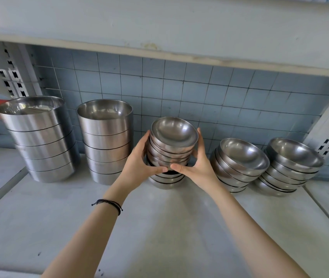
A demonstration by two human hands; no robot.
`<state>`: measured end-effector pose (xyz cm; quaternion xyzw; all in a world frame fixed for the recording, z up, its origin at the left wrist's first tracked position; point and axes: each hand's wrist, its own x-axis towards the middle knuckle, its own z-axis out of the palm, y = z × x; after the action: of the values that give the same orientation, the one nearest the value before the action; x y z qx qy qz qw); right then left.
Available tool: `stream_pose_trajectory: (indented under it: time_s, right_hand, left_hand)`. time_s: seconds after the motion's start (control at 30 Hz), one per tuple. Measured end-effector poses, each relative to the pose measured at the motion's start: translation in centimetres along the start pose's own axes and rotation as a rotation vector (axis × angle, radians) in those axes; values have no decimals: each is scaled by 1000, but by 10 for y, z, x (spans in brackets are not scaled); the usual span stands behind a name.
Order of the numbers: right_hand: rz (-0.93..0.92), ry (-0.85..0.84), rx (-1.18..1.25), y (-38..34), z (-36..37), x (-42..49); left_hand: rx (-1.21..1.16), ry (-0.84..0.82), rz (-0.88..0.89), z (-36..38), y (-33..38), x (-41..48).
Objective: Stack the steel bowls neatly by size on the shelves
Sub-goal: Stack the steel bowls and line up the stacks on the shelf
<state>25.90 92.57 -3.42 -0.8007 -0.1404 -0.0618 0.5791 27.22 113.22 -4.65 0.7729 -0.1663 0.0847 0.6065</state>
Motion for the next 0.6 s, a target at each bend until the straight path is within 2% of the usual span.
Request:
stream_pose_trajectory:
  time_s: [0.23,0.6]
  right_hand:
    - [24,-20,22,1,3,4]
    - [-12,84,8,2,6,7]
  left_hand:
    - [-2,-26,-34,3,-3,-2]
    - [45,-25,-4,6,-2,-4]
